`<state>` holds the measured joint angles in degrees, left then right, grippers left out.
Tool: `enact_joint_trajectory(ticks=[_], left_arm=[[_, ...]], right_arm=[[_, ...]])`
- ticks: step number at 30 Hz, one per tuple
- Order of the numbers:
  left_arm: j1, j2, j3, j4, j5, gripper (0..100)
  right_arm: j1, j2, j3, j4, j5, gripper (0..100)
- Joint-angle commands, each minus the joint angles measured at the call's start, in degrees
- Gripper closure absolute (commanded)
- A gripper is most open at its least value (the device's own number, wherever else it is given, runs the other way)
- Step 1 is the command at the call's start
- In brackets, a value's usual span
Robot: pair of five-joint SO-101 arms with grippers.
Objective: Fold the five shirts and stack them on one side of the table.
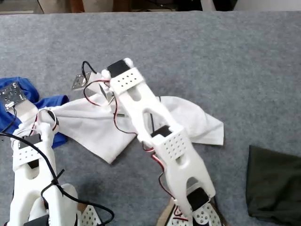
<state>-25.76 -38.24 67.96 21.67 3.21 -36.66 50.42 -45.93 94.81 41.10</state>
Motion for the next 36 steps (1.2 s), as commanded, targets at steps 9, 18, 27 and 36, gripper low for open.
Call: enact_joint_trajectory(ticks=[9, 18, 27, 36], left_arm=[[0.0, -0.13, -2.99, -1.23, 0.0, 98], [0.0, -0.13, -2.99, -1.23, 0.0, 98], [0.0, -0.13, -2.99, -1.23, 0.0, 98], [0.09, -1.1, -3.78, -0.7, 0.09, 98]], right_arm=[[6.2, -0.57, -14.73, 4.75, 0.26, 99.2], [11.3, -0.66, -28.62, 7.47, -3.52, 99.3], [13.14, -6.81, -36.26, 7.47, -5.63, 99.3], [12.88, -19.21, -36.53, 7.3, -9.76, 99.3]])
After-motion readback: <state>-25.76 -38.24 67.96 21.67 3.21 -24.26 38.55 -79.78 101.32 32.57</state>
